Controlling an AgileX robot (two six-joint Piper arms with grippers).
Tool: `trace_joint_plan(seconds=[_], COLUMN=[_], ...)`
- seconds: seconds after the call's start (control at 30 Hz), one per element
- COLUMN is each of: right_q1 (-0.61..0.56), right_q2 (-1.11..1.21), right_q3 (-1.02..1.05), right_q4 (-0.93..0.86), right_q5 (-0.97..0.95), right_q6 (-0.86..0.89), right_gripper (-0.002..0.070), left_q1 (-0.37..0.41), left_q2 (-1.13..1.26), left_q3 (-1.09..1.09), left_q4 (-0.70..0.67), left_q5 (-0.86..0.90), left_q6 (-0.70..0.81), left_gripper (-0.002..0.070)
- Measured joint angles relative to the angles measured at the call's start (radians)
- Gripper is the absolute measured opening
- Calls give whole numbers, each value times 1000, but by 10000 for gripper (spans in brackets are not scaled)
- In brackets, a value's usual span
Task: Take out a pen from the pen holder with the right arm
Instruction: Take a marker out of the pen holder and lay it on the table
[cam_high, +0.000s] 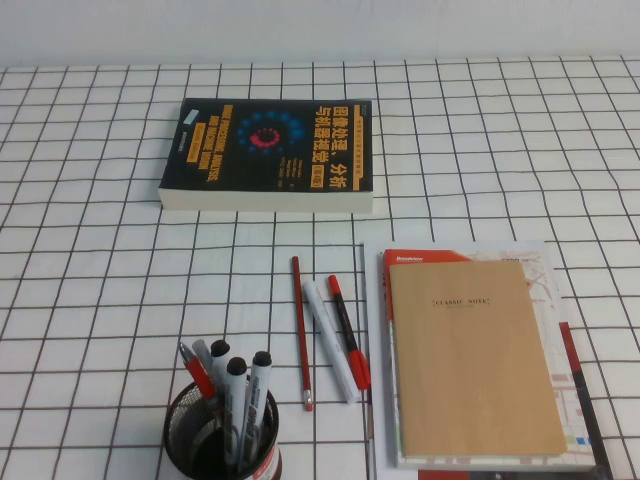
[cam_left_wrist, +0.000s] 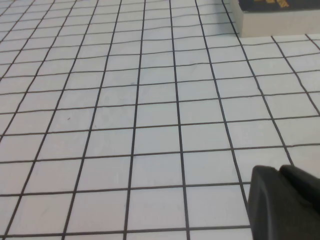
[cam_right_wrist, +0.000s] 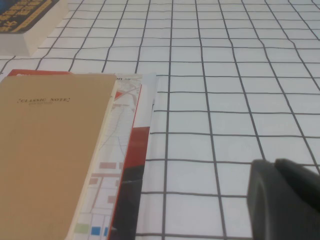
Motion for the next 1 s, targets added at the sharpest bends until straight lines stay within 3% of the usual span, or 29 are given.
trace_joint_plan(seconds=[1.0], right_q1=[-1], right_q2=[0], right_q3=[0], right_q4=[35], right_q5=[0], right_q6=[0], right_gripper=[-15], left_q1=[0], left_q2=[0], left_q3=[0], left_q4=[0], left_q5=[0], left_q6=[0], left_gripper=[-4])
